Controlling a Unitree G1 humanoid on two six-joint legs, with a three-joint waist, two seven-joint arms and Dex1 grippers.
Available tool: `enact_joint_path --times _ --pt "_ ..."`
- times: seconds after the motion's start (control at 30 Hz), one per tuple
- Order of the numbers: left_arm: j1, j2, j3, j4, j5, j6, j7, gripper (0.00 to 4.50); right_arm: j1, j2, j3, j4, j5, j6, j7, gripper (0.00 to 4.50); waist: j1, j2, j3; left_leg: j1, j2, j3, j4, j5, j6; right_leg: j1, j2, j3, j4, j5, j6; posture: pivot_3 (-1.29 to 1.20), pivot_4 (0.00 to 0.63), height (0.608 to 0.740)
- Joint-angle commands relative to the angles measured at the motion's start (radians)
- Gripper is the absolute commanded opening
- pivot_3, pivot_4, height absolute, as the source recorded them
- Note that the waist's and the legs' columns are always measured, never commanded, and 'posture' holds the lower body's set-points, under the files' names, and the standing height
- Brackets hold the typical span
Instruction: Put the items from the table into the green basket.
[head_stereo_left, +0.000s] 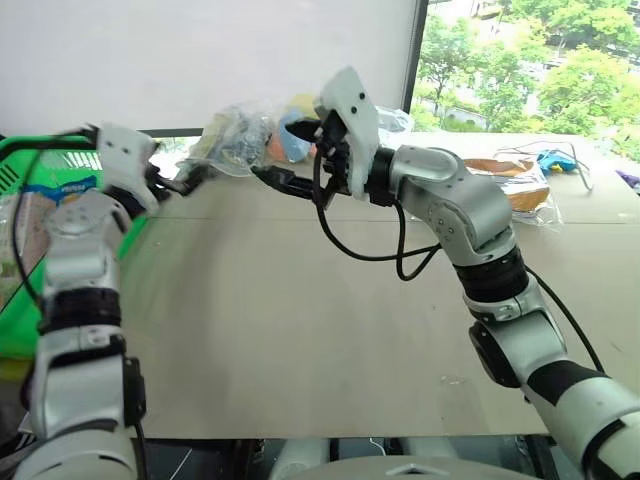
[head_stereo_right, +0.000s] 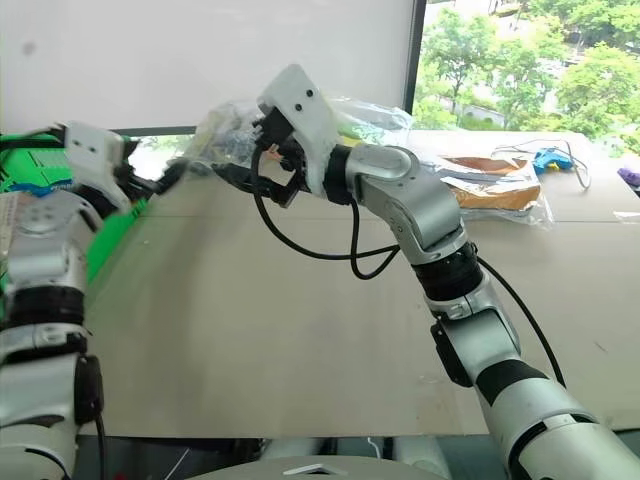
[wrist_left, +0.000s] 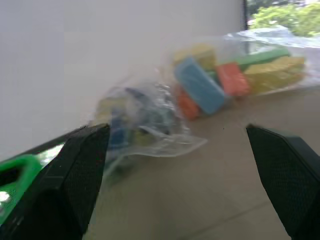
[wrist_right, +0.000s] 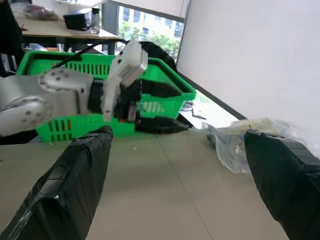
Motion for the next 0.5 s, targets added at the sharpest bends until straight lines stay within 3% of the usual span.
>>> enact_joint_path --times 0.03,0.23,0.4,0.5 --pt "0.113 -0.006 0.008 -0.374 -0.179 0.224 -0.048 4.47 0.073 -0.058 -0.039 -0.103 -0.01 0.011 -0.023 4.5 -0.002 0.0 0.0 0.0 0.001 0.0 -0.001 0.0 0.0 0.0 0.0 0.0 0.0 0.0 0.0 0.08 0.0 0.74" --pt "0.465 -0.038 0.005 -0.822 -0.398 0.462 -0.039 4.47 0.517 -0.348 -0.146 -0.369 0.012 0.054 0.032 4.5 0.017 0.007 0.003 0.003 0.0 0.0 0.0 -0.004 0.006 0.005 -0.001 0.0 -0.004 0.0 0.0 0.02 0.02 0.74" --pt "0.736 -0.061 0.088 -0.953 -0.485 0.514 -0.023 4.47 0.909 -0.507 -0.368 -0.494 0.038 0.008 0.065 4.5 0.011 0.02 0.01 0.006 0.003 0.003 0.003 -0.004 0.006 0.01 -0.001 0.001 -0.005 -0.002 -0.001 -0.03 0.03 0.74" --pt "0.86 -0.055 0.114 -0.97 -0.457 0.486 -0.044 4.47 1.052 -0.544 -0.472 -0.528 0.054 -0.015 0.084 4.5 0.004 0.028 0.015 0.011 0.006 0.005 0.003 -0.004 0.006 0.013 0.002 0.002 -0.005 -0.006 -0.005 -0.04 0.028 0.74"
